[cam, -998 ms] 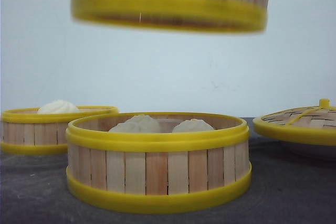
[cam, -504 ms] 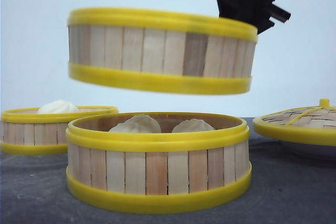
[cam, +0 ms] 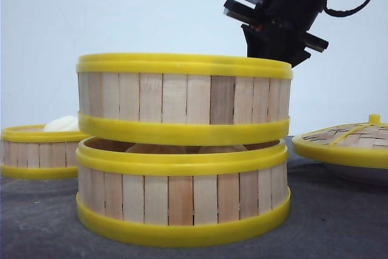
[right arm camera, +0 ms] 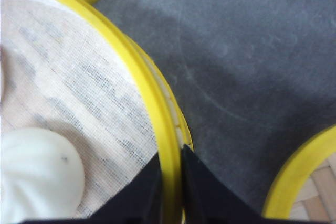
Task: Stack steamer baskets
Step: 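Lower the basket onto the nearest basket and open the right gripper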
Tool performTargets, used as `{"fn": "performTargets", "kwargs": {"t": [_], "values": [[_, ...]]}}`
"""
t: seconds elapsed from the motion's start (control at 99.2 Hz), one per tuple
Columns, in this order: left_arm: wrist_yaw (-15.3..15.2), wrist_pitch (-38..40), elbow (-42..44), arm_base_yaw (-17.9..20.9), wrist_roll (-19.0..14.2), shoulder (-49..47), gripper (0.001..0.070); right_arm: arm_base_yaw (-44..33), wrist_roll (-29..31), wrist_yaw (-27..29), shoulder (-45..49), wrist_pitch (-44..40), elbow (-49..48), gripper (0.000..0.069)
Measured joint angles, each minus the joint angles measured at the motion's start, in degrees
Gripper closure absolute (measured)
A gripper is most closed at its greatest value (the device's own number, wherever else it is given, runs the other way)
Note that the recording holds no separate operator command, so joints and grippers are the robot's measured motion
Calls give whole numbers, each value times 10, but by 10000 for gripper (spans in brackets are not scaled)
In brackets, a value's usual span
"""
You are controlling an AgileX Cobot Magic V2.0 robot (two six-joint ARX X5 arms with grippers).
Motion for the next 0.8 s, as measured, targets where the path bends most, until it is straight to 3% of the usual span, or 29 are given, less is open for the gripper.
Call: {"fn": "performTargets", "kwargs": {"t": [0.736, 0.797], "values": [[0, 0, 0, 0, 0, 0, 28, 10, 2, 12, 31, 4, 0, 663], [0, 0, 0, 0, 0, 0, 28, 10, 4, 11, 31, 5, 0, 634]]}}
